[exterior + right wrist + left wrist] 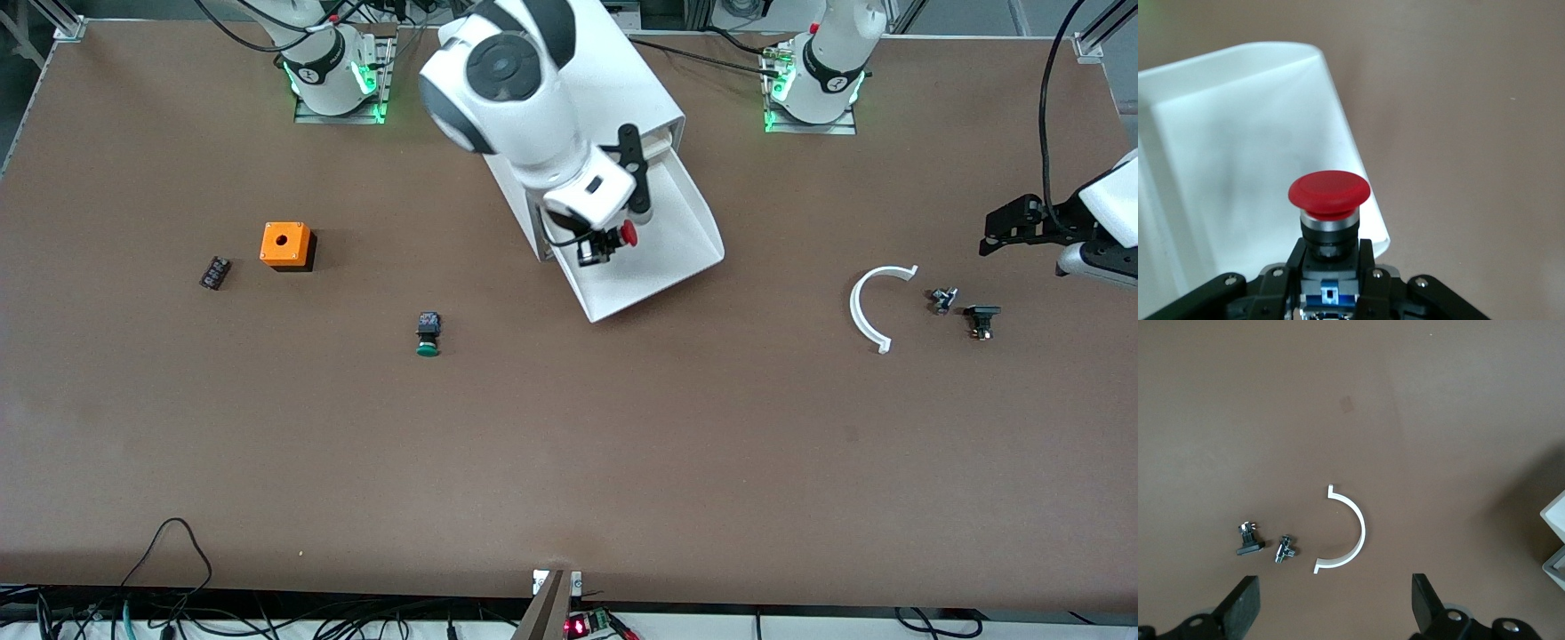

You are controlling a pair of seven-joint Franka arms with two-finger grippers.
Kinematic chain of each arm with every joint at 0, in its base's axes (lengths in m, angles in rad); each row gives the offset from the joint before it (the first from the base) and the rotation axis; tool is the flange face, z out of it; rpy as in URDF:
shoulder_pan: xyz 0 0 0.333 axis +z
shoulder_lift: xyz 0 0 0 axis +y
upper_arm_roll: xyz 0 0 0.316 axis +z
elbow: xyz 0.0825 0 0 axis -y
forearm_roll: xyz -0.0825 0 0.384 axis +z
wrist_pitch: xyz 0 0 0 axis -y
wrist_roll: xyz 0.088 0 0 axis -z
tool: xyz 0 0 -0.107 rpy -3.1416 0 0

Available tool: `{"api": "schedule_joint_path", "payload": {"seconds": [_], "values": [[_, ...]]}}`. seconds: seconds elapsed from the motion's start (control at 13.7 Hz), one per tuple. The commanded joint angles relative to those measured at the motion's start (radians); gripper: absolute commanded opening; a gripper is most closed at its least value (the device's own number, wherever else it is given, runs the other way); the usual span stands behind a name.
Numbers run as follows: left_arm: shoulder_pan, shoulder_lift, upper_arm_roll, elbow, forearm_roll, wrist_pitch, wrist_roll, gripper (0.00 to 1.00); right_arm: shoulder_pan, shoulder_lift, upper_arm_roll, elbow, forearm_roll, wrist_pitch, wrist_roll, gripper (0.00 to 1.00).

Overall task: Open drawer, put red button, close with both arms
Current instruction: 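Carry the red button over the open drawer with the right gripper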

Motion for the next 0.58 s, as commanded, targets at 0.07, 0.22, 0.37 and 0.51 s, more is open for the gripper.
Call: {"api": "schedule_joint_path", "payload": {"seconds": [0.07, 0.22, 0.37, 0.51], "values": [[-0.006, 0.01, 0.004, 0.04, 0.029, -0.037, -0.132, 1.0, 0.064, 0.061, -0.019, 0.054, -0.072, -0.073, -0.111, 0.19], [-0.008, 0.01, 0.001, 0.041, 0.029, -0.037, -0.197, 1.0, 0.079, 0.081, -0.019, 0.054, -0.09, -0.073, -0.118, 0.19], [-0.014, 0.01, -0.001, 0.041, 0.029, -0.037, -0.246, 1.0, 0.081, 0.115, -0.019, 0.079, -0.089, -0.073, -0.11, 0.19], [-0.014, 0.01, 0.005, 0.043, 0.028, -0.037, -0.243, 1.0, 0.082, 0.145, -0.023, 0.092, -0.085, -0.06, -0.104, 0.19]]}}
